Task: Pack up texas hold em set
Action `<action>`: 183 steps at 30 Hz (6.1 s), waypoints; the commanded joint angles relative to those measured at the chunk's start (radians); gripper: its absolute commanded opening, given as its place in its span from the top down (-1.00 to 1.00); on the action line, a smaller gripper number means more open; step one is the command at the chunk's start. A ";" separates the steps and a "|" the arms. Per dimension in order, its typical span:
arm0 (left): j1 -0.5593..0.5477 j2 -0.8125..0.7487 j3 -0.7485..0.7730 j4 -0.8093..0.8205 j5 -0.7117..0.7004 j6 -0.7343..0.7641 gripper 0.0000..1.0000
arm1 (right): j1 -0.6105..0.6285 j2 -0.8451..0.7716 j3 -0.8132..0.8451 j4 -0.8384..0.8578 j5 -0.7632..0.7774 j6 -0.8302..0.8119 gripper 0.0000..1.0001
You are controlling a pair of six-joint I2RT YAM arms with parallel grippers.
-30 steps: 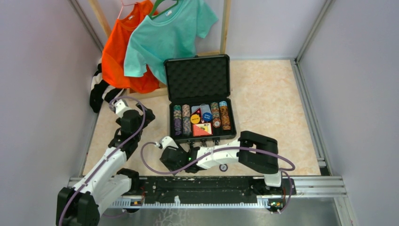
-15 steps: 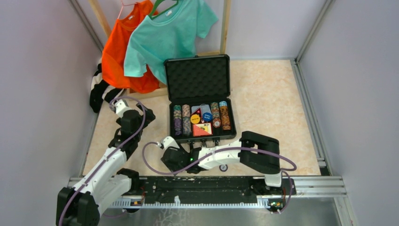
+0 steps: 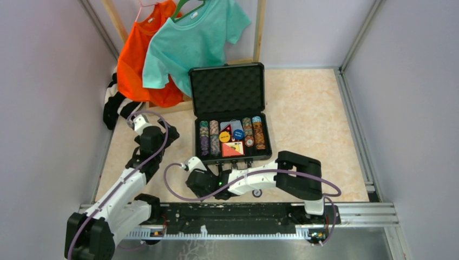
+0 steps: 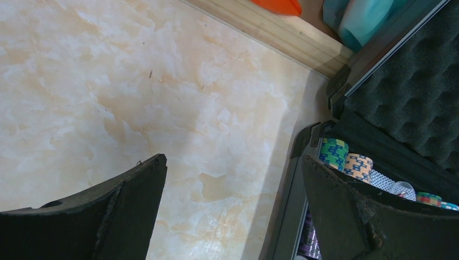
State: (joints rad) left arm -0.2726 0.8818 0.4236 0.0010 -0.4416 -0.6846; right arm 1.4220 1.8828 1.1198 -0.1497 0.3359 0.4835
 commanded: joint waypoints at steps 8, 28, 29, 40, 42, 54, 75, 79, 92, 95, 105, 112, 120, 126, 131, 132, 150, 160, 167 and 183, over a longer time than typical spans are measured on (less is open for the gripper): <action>0.004 0.022 0.019 0.014 0.020 -0.010 -0.98 | 0.020 0.005 -0.016 -0.021 -0.023 0.031 0.10; 0.005 0.030 0.017 0.020 0.028 -0.003 -0.98 | 0.025 -0.003 0.023 -0.034 -0.013 0.006 -0.15; 0.004 0.029 0.017 0.020 0.027 -0.003 -0.98 | 0.029 0.004 0.034 -0.044 -0.007 0.003 -0.15; 0.004 0.026 0.010 0.023 0.026 -0.003 -0.98 | 0.058 0.063 0.067 -0.092 0.034 0.025 -0.15; 0.004 0.027 0.009 0.025 0.029 -0.003 -0.98 | 0.057 0.063 0.063 -0.088 0.025 0.030 -0.13; 0.004 0.034 0.011 0.026 0.030 -0.003 -0.98 | 0.058 0.069 0.047 -0.087 0.022 0.047 0.23; 0.004 0.035 0.010 0.024 0.021 0.001 -0.98 | -0.005 0.085 0.122 -0.040 0.003 -0.021 -0.16; 0.004 0.044 0.013 0.024 0.019 0.003 -0.98 | -0.020 0.103 0.147 -0.043 0.001 -0.048 -0.17; 0.009 0.068 0.017 0.024 0.017 0.000 -0.98 | -0.044 0.151 0.181 -0.009 -0.027 -0.076 -0.17; 0.012 0.072 0.019 0.024 0.020 0.000 -0.98 | -0.044 0.166 0.190 -0.004 -0.035 -0.078 -0.17; 0.015 0.080 0.021 0.025 0.030 -0.001 -0.98 | -0.044 0.168 0.170 -0.013 -0.046 -0.069 -0.16; 0.018 0.079 0.021 0.029 0.040 -0.002 -0.98 | -0.010 0.170 0.169 -0.049 -0.013 -0.065 -0.16; 0.018 0.067 0.016 0.028 0.046 -0.006 -0.98 | 0.020 0.179 0.178 -0.091 0.045 -0.052 -0.15; 0.019 0.072 0.018 0.034 0.050 -0.006 -0.98 | 0.023 0.129 0.146 -0.053 0.046 -0.052 -0.14; 0.019 0.069 0.016 0.034 0.052 -0.006 -0.98 | 0.023 0.155 0.163 -0.072 0.051 -0.056 -0.14; 0.019 0.070 0.016 0.034 0.052 -0.006 -0.98 | 0.023 0.161 0.166 -0.074 0.047 -0.056 -0.14; 0.021 0.073 0.013 0.042 0.058 -0.006 -0.98 | 0.023 0.155 0.153 -0.083 0.056 -0.043 0.22; 0.022 0.071 0.017 0.039 0.067 -0.006 -0.98 | 0.004 0.083 0.152 -0.082 0.071 -0.058 0.25; 0.021 0.066 0.037 0.030 0.125 -0.025 -0.98 | -0.015 0.006 0.102 -0.078 0.096 -0.056 0.25; 0.008 0.280 0.092 0.158 0.793 -0.028 -0.98 | -0.098 -0.202 -0.025 -0.082 0.157 -0.086 0.25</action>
State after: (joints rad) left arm -0.2573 1.1160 0.5110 0.0593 0.0937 -0.7044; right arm 1.3510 1.7794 1.1107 -0.2447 0.4461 0.4179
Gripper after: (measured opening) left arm 0.992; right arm 0.396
